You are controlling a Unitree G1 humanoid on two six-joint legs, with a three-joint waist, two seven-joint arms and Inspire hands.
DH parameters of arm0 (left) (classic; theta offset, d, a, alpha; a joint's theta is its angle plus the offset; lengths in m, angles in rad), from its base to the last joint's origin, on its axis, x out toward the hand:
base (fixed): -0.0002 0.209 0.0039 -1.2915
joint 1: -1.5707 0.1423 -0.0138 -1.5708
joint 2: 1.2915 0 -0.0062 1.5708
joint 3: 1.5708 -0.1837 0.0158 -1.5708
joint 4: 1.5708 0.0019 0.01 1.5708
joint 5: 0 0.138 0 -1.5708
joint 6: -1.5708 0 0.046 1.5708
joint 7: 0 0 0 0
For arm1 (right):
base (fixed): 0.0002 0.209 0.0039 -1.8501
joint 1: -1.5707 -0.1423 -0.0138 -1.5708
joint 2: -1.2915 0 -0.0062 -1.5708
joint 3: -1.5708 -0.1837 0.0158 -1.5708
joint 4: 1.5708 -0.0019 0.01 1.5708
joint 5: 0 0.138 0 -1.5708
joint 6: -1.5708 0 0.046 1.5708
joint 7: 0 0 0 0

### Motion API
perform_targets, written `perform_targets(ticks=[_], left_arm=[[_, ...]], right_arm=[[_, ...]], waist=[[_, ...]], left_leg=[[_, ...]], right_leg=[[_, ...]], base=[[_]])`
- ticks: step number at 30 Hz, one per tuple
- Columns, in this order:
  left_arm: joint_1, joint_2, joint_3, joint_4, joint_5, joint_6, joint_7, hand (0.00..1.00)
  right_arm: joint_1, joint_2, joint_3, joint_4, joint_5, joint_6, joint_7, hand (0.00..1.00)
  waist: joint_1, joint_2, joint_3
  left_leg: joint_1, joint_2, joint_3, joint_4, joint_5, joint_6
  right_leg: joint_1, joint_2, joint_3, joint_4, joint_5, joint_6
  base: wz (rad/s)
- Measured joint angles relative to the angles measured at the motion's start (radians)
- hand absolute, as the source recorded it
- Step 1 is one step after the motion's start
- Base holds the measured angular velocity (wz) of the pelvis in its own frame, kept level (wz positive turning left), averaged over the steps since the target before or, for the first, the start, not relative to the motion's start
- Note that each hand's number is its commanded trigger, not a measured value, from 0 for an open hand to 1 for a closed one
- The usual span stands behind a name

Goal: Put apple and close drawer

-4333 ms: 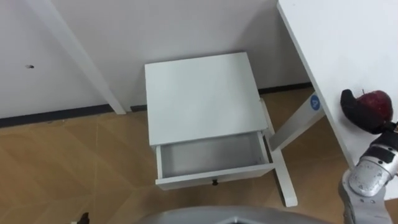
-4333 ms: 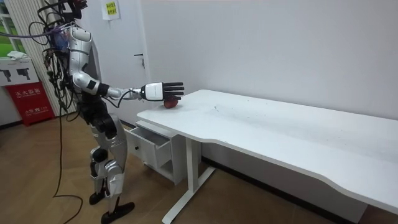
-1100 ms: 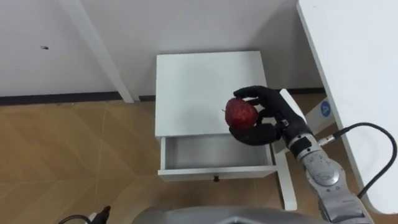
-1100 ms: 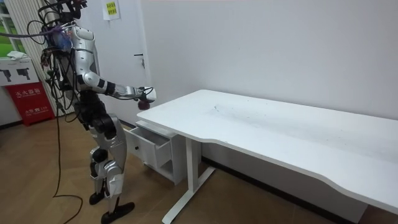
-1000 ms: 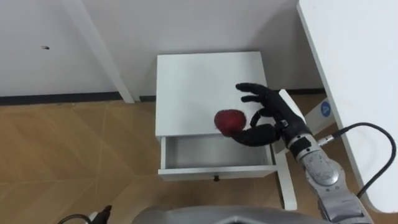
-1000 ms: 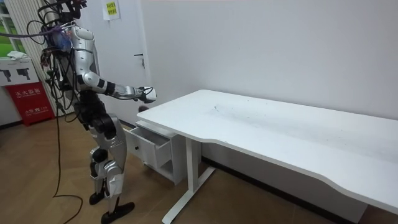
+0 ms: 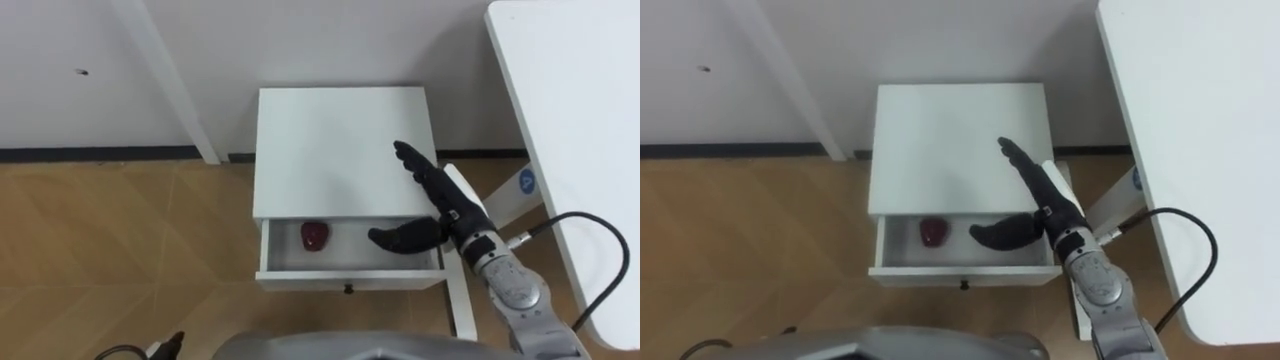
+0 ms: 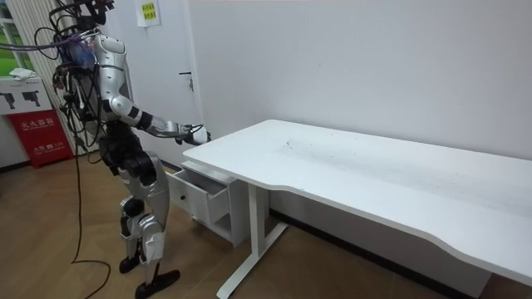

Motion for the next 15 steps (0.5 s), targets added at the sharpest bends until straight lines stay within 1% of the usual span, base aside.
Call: perform_targets(ticks=[2, 3, 4, 5, 6, 7, 9, 10, 11, 12, 13, 14, 15], left_arm=[[-0.001, 0.000, 0.020, 0.009, -0.002, -0.001, 0.005, 0.00], [0.001, 0.000, 0.032, 0.013, -0.002, -0.001, 0.019, 0.00], [0.002, 0.000, 0.044, 0.013, -0.001, -0.001, 0.030, 0.00], [0.001, 0.000, 0.050, 0.014, -0.001, -0.001, 0.034, 0.00], [0.001, 0.000, 0.053, 0.018, -0.001, -0.001, 0.042, 0.00], [0.001, -0.002, 0.061, 0.027, -0.001, -0.001, 0.045, 0.00], [0.005, -0.008, 0.076, 0.035, -0.001, 0.001, 0.048, 0.00], [0.013, -0.010, 0.090, 0.035, -0.004, 0.002, 0.048, 0.00], [0.015, -0.010, 0.095, 0.035, -0.006, 0.004, 0.048, 0.00], [0.011, -0.012, 0.111, 0.043, -0.009, 0.004, 0.048, 0.00], [-0.001, -0.014, 0.117, 0.055, -0.009, 0.004, 0.048, 0.00], [-0.005, -0.017, 0.123, 0.059, -0.010, 0.004, 0.047, 0.00], [-0.015, -0.024, 0.150, 0.077, -0.013, 0.001, 0.046, 0.00]], right_arm=[[0.001, 0.001, -0.028, 0.063, 0.002, -0.007, -0.025, 0.00], [0.003, 0.003, -0.052, 0.115, 0.006, -0.013, -0.039, 0.00], [0.003, 0.003, -0.076, 0.179, 0.011, -0.021, -0.057, 0.00], [0.003, 0.003, -0.088, 0.215, 0.010, -0.021, -0.064, 0.00], [0.003, 0.001, -0.112, 0.292, 0.011, -0.021, -0.081, 0.00], [0.004, 0.002, -0.139, 0.363, 0.011, -0.019, -0.094, 0.00], [0.014, 0.002, -0.179, 0.426, 0.009, -0.016, -0.117, 0.00], [0.015, 0.003, -0.197, 0.459, 0.012, -0.019, -0.134, 0.00], [0.014, 0.003, -0.208, 0.480, 0.021, -0.018, -0.139, 0.00], [0.012, 0.000, -0.228, 0.539, 0.044, -0.016, -0.159, 0.00], [0.010, -0.007, -0.260, 0.600, 0.045, -0.012, -0.181, 0.00], [0.010, -0.011, -0.274, 0.631, 0.045, -0.005, -0.193, 0.00], [0.010, -0.024, -0.298, 0.690, 0.043, 0.014, -0.211, 0.00]], waist=[[-0.012, -0.001, -0.0004], [-0.020, 0.000, -0.0027], [-0.023, 0.001, -0.0024], [-0.023, 0.000, -0.0035], [-0.023, -0.004, -0.0056], [-0.026, -0.002, -0.0061], [-0.031, 0.000, -0.0081], [-0.043, 0.006, -0.0054], [-0.048, 0.004, -0.0060], [-0.055, 0.005, -0.0049], [-0.057, 0.004, -0.0058], [-0.058, 0.003, -0.0038], [-0.065, 0.019, -0.0065]], left_leg=[[0.005, -0.002, -0.006, -0.001, 0.000, 0.000], [0.006, -0.002, -0.008, -0.001, 0.000, 0.000], [0.006, -0.002, -0.007, -0.001, 0.000, 0.000], [0.007, -0.002, -0.008, -0.002, 0.000, 0.000], [0.012, -0.002, -0.008, -0.003, 0.000, 0.000], [0.015, -0.002, -0.006, -0.003, 0.000, 0.000], [0.016, -0.003, 0.000, -0.003, 0.000, 0.000], [0.014, -0.003, 0.001, -0.001, 0.000, 0.001], [0.013, -0.005, 0.001, 0.000, -0.001, 0.002], [0.011, -0.010, 0.002, 0.014, -0.007, 0.008], [-0.004, -0.015, 0.005, 0.048, -0.029, 0.016], [-0.015, -0.018, 0.010, 0.073, -0.041, 0.021], [-0.034, -0.017, 0.028, 0.122, -0.069, 0.032]], right_leg=[[0.006, -0.001, -0.002, 0.000, 0.000, 0.000], [0.008, -0.001, -0.003, 0.000, 0.000, 0.000], [0.008, -0.001, -0.005, 0.000, 0.000, 0.000], [0.009, -0.001, -0.005, 0.000, 0.000, 0.000], [0.012, -0.001, -0.005, 0.000, 0.000, 0.000], [0.014, -0.002, -0.003, 0.001, -0.001, 0.001], [0.012, -0.004, -0.002, 0.004, -0.001, 0.002], [0.011, -0.006, -0.003, 0.007, -0.002, 0.002], [0.009, -0.009, -0.004, 0.012, -0.004, 0.003], [0.001, -0.019, -0.005, 0.042, -0.019, 0.007], [-0.019, -0.034, -0.006, 0.099, -0.044, 0.014], [-0.031, -0.048, -0.006, 0.134, -0.056, 0.018], [-0.067, -0.065, -0.009, 0.223, -0.074, 0.028]], base=[[0.07], [0.04], [0.00], [0.00], [0.00], [-0.04], [-0.06], [-0.04], [0.03], [0.08], [0.11], [0.17], [0.26]])
